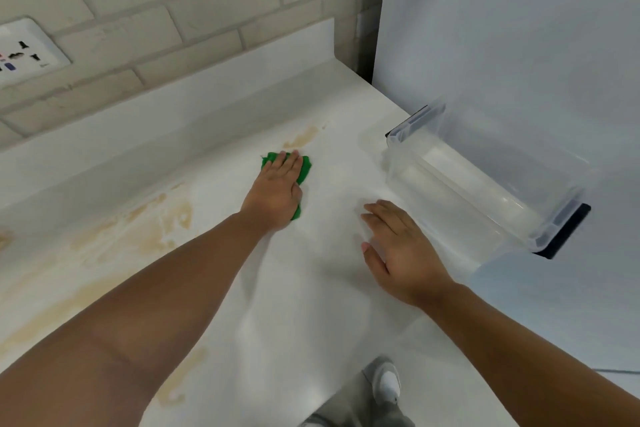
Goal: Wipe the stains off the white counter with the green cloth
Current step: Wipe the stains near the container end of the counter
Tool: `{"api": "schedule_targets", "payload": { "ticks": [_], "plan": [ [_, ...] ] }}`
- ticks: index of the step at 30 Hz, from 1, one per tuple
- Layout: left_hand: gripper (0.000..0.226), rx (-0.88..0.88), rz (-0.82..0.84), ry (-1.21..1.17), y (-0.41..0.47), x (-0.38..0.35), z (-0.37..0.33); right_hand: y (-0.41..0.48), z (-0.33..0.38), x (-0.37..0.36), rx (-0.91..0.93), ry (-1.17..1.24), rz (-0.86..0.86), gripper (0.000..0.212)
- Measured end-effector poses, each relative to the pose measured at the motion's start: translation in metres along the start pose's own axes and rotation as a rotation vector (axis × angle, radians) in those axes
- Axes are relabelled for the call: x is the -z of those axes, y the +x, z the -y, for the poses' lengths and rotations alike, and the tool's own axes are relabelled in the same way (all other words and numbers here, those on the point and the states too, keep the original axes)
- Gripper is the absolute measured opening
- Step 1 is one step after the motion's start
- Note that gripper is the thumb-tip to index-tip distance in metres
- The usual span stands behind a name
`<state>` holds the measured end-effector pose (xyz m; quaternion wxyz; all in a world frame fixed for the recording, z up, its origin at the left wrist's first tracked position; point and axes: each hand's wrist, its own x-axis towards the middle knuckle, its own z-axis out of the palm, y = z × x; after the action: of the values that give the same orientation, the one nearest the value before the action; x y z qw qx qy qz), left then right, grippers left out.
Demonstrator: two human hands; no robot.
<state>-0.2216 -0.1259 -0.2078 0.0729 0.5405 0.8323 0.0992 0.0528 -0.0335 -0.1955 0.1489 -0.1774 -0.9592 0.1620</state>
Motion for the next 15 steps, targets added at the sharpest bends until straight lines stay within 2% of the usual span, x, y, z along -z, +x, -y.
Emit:
{"api": "schedule_targets", "payload": {
  "ticks": [6, 15],
  "plan": [
    [0.064, -0.146, 0.014, 0.004, -0.029, -0.011, -0.049, -0.03, -0.015, 0.014, 0.004, -0.063, 0.059, 0.056],
    [0.059, -0.285, 0.032, -0.031, -0.088, -0.031, -0.125, -0.076, -0.022, 0.03, 0.056, 0.022, 0.122, 0.063]
  ]
}}
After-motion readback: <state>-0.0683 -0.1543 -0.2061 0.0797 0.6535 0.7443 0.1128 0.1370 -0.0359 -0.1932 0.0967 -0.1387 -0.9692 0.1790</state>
